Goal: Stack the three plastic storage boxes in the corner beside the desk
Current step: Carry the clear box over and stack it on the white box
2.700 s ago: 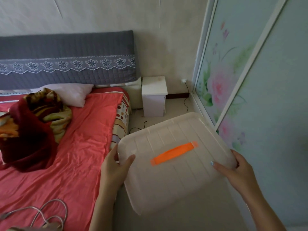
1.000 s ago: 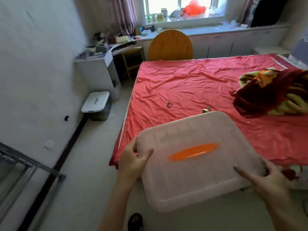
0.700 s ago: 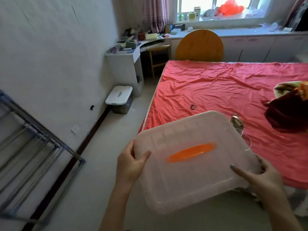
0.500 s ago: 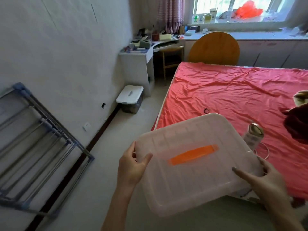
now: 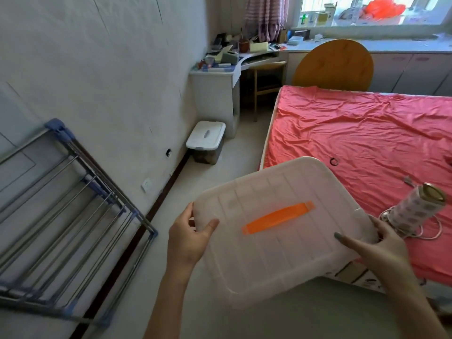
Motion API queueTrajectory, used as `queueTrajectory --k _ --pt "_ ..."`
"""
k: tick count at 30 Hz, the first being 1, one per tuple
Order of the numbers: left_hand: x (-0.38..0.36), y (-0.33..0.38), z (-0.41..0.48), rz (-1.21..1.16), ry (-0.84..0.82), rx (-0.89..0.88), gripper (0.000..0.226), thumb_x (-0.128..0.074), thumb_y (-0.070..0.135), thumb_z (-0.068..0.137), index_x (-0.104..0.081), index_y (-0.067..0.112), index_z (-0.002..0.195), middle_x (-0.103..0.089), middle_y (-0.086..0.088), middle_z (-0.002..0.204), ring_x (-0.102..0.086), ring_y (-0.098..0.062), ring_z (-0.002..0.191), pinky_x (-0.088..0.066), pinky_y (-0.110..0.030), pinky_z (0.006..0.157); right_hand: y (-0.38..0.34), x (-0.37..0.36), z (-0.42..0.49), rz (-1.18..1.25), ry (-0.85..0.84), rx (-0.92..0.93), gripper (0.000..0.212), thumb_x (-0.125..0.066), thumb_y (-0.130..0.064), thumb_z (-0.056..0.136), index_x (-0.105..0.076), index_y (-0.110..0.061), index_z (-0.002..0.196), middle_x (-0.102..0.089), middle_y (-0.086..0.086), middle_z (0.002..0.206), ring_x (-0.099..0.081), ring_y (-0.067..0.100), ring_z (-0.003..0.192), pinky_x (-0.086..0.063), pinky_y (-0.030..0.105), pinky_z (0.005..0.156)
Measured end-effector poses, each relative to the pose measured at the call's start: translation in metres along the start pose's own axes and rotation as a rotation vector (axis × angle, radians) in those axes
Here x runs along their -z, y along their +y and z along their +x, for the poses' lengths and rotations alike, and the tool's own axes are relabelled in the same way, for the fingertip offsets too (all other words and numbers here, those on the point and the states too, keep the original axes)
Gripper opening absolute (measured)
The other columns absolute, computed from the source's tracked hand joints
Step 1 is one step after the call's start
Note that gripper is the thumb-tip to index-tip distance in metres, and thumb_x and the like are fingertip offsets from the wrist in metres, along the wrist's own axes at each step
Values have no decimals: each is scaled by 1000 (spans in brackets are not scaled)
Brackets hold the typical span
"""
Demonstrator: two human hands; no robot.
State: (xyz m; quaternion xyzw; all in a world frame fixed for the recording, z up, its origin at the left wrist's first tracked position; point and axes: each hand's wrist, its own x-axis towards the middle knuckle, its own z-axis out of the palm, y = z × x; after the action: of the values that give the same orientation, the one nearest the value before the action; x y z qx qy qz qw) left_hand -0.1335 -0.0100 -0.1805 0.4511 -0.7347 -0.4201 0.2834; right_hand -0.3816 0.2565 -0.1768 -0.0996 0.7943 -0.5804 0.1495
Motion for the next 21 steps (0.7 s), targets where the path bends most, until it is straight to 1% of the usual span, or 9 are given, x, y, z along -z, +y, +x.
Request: queueTrajectory --k 2,4,7,10,13,15,17,19,21 --pt "20 -11 10 -9 19 9 75 -83 38 75 -53 22 142 -62 18 98 -65 1 81 -56 -18 62 -6 -24 -3 -2 -20 23 89 -91 -17 60 -50 -14 139 -59 -1 111 -60 13 89 -56 28 67" --pt "38 -18 17 -14 27 10 72 -83 38 75 -54 24 140 -61 21 97 -62 6 80 -50 -9 55 -12 -47 -5 -3 -28 45 88 -90 -17 62 -49 -15 140 -58 -5 106 -56 0 83 -49 11 52" --pt "63 -34 31 -23 39 35 73 -82 38 77 -53 22 141 -66 12 107 -60 8 83 -53 -11 59 -22 -82 -2 0 -67 66 90 -90 -17 61 -48 -13 140 -55 -6 106 -51 -6 82 -43 3 47" --pt "81 -48 43 -40 56 69 79 -82 37 77 -49 17 146 -68 -2 123 -65 -3 90 -59 -24 73 -32 -111 -1 2 -132 52 89 -91 -18 60 -49 -16 139 -57 -2 112 -57 3 85 -48 10 44" --pt "98 -61 58 -41 89 90 79 -82 40 76 -50 19 145 -69 -2 122 -67 -6 93 -58 -18 67 -43 -145 6 -22 -144 79 86 -91 -19 60 -51 -15 137 -56 -15 101 -57 2 87 -52 14 52" --pt "107 -70 71 -32 123 105 77 -82 41 76 -50 22 144 -68 -1 122 -68 -13 98 -60 -27 74 -51 -169 14 -24 -159 81 85 -91 -18 60 -52 -15 136 -51 -24 96 -57 2 89 -51 20 64" --pt "115 -78 88 -37 152 132 78 -82 42 76 -51 23 144 -69 -2 123 -69 -21 103 -61 -40 83 -57 -194 26 -8 -194 75 84 -90 -16 61 -52 -15 135 -53 -22 95 -54 -3 86 -46 17 67" --pt "121 -84 107 -42 167 152 77 -83 41 76 -52 22 143 -70 -3 120 -71 -22 100 -61 -45 82 -61 -219 41 19 -229 69 81 -90 -15 62 -52 -17 134 -57 -17 99 -54 -2 86 -45 17 68" --pt "127 -90 132 -49 181 170 75 -83 40 76 -52 23 143 -71 -2 118 -71 -21 98 -62 -45 80 -67 -245 59 37 -256 57 81 -89 -15 63 -51 -15 135 -55 -20 97 -55 -1 86 -47 19 67"
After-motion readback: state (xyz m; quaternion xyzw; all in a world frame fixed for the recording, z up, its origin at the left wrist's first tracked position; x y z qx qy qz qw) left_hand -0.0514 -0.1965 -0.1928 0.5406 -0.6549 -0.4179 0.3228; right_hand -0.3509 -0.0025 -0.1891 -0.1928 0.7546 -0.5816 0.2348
